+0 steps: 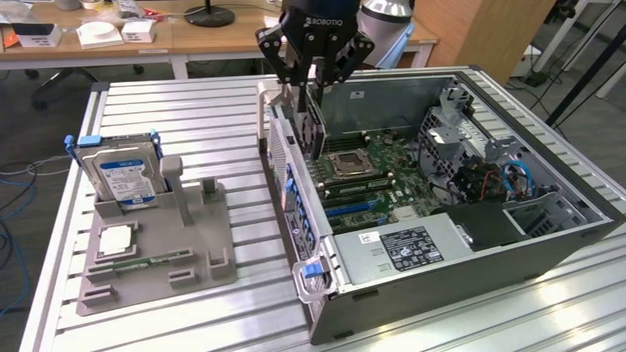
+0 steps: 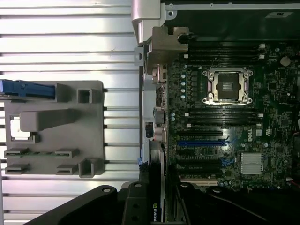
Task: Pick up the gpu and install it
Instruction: 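Pick up the gpu and move the gpu toward the slot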
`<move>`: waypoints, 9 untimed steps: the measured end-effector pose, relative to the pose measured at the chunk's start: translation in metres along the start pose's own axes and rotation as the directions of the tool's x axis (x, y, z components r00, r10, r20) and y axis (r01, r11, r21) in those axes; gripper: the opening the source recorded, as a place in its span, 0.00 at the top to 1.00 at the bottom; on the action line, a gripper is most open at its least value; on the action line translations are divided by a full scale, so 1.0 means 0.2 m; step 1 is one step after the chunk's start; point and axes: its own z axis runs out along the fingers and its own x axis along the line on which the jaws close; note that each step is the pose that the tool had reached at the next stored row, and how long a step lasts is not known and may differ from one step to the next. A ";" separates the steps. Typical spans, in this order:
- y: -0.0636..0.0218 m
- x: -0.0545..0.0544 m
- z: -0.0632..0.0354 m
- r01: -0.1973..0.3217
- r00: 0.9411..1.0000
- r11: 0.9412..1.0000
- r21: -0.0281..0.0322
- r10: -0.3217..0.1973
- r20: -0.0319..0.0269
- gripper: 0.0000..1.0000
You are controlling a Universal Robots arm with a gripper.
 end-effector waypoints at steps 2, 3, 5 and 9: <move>0.000 -0.01 0.000 0.000 1.000 1.000 0.000 0.000 0.000 0.74; 0.000 -0.01 0.000 0.001 1.000 1.000 0.000 -0.001 0.000 0.74; 0.001 -0.02 -0.001 0.001 1.000 1.000 0.000 -0.001 0.000 0.74; 0.001 -0.04 -0.001 0.002 1.000 1.000 0.000 -0.002 0.000 0.74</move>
